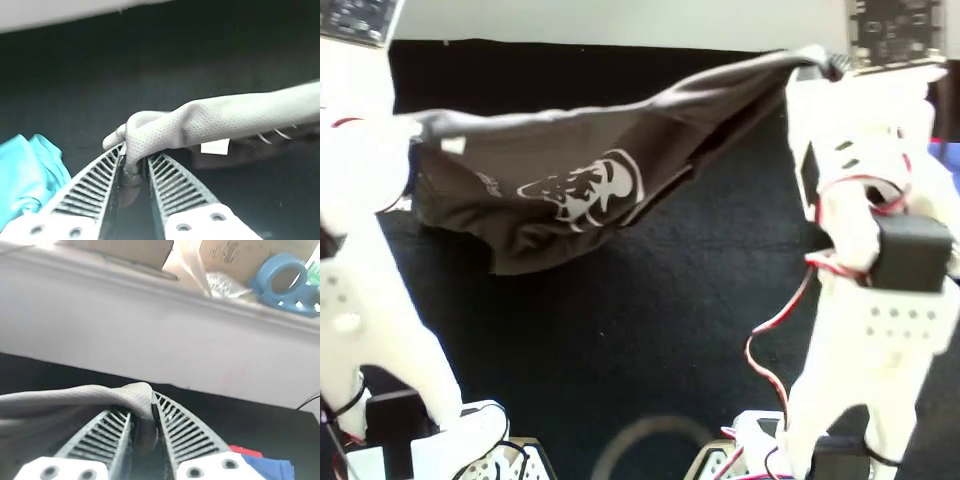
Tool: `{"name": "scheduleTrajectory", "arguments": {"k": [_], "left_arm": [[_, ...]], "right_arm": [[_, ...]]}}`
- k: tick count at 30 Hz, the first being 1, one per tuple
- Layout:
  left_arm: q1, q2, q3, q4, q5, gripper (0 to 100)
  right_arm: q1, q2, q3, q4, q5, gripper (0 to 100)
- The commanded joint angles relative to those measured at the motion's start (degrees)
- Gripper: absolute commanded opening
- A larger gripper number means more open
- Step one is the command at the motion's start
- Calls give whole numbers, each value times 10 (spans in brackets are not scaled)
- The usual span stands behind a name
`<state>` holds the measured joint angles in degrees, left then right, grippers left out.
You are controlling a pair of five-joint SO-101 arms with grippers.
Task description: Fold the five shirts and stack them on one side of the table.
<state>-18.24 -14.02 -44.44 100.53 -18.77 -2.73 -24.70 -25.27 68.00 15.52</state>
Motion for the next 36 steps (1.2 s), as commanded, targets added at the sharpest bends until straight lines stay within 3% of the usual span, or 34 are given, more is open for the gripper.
{"name": "scheduleTrajectory", "arguments": {"k": [1, 15, 22, 29, 36], "left_arm": [[7, -23, -70, 4, 6, 8], [6, -32, -43, 8, 6, 8], [7, -167, 102, 4, 4, 8], [6, -283, 115, -29, 2, 8], [5, -305, 116, -50, 2, 8]], "right_arm": [[10, -22, -93, 9, -6, 7], [10, -22, -257, 7, -4, 7], [8, -23, -345, 49, 28, 7], [7, -23, -422, 110, 28, 7], [7, -18, -467, 145, 31, 7]]}}
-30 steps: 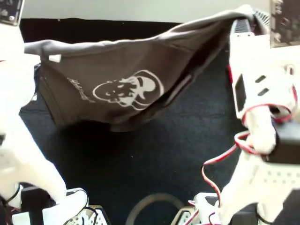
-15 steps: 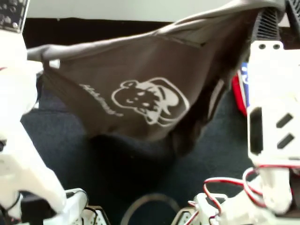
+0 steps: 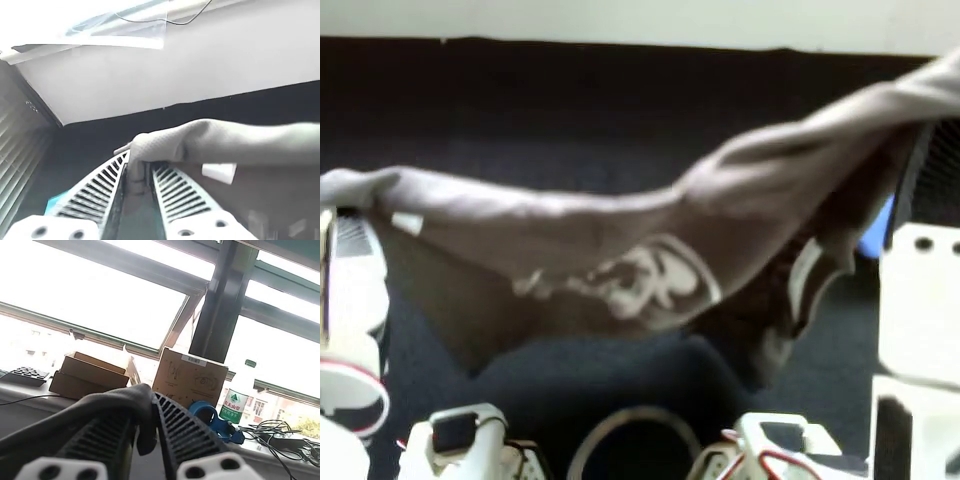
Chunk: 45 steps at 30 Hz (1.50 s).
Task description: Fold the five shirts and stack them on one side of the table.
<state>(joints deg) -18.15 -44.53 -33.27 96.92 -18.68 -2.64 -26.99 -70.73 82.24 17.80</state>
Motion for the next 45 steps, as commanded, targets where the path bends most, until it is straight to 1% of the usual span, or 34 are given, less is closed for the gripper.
{"name": "scheduleTrajectory", "arguments": {"k": [1, 5, 10, 12, 15, 19, 22, 27, 31, 35, 40, 45], "left_arm": [[4, 0, 7, -14, 1, 8], [4, 0, 80, -44, 1, 8], [4, 0, 221, -143, 1, 8], [4, 0, 268, -195, 0, 8], [4, 15, 321, -267, 0, 8], [5, 117, 331, -310, 0, 8], [7, 226, 284, -319, 0, 8], [7, 418, 100, -313, 0, 8], [9, 567, -44, -268, 0, 8], [16, 701, -161, -207, 0, 8], [23, 842, -270, -144, 0, 8], [29, 936, -364, -86, 3, 9]], "right_arm": [[7, 7, -11, 3, 7, 7], [6, 14, 49, -10, 4, 7], [-28, 53, 168, -54, 4, 7], [-34, 79, 226, -92, 5, 7], [-34, 123, 301, -179, 7, 7], [-33, 191, 363, -262, 6, 7], [-35, 247, 369, -296, 5, 7], [-35, 328, 369, -345, 5, 7], [-47, 375, 374, -341, 5, 7], [-60, 412, 374, -305, 4, 7], [-65, 458, 374, -263, 4, 7], [-63, 493, 374, -243, 4, 7]]}}
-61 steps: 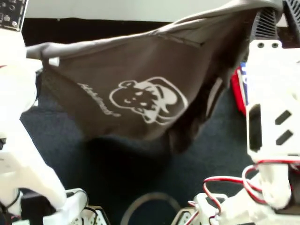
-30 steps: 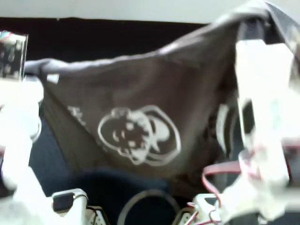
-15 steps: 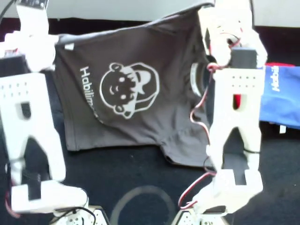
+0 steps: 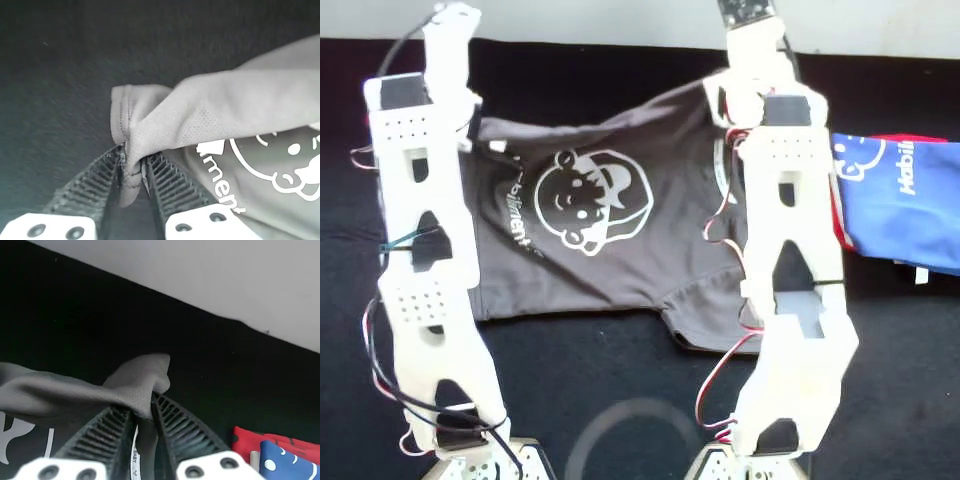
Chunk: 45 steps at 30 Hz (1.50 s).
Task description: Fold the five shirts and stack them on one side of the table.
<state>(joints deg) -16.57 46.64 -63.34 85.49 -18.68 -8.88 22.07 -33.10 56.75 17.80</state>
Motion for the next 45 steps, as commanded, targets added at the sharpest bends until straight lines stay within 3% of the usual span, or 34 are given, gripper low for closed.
{"name": "scheduleTrajectory", "arguments": {"k": [1, 10, 16, 29, 33, 39, 45], "left_arm": [[14, 39, -79, 38, 3, 9], [14, 102, -153, 156, 3, 8], [-8, 81, -115, 162, 2, 8], [7, -255, 416, 156, -1, 8], [7, -318, 516, 111, -1, 8], [7, -373, 662, 44, -1, 8], [7, -393, 711, 34, -1, 8]], "right_arm": [[-1, 7, -2, 22, 4, 7], [4, 18, -6, 133, 4, 7], [5, 1, -2, 233, 4, 7], [19, -102, 17, 412, -3, 7], [46, -146, 130, 384, -21, 7], [68, -298, 429, 240, -20, 7], [56, -457, 636, 208, -19, 7]]}}
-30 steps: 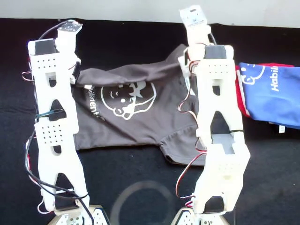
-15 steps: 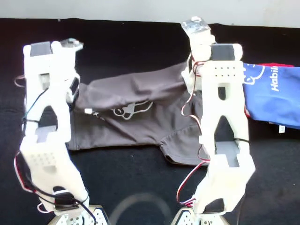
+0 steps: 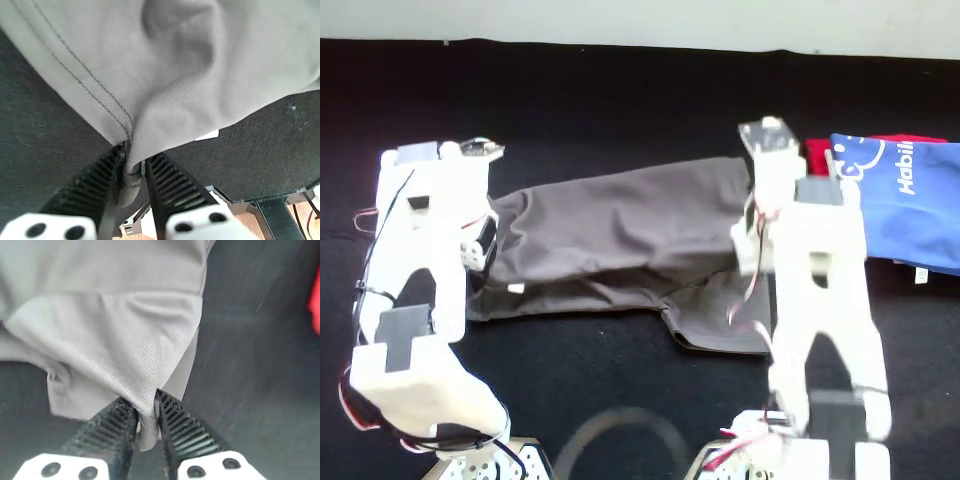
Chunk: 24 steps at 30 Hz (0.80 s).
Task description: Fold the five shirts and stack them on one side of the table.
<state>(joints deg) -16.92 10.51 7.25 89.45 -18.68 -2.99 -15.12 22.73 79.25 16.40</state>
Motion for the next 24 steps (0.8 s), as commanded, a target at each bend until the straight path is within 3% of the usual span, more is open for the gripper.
{"name": "scheduleTrajectory", "arguments": {"k": [1, 12, 18, 24], "left_arm": [[10, -32, 6, -8, -1, 8], [0, -75, 22, -4, -1, 8], [1, -68, 74, -45, 0, 8], [0, -73, 80, -63, 0, 11]], "right_arm": [[-2, -106, 101, -21, -5, 7], [-2, -253, 164, 33, 12, 7], [0, -257, 275, -29, 59, 7], [0, -259, 310, -72, 58, 17]]}}
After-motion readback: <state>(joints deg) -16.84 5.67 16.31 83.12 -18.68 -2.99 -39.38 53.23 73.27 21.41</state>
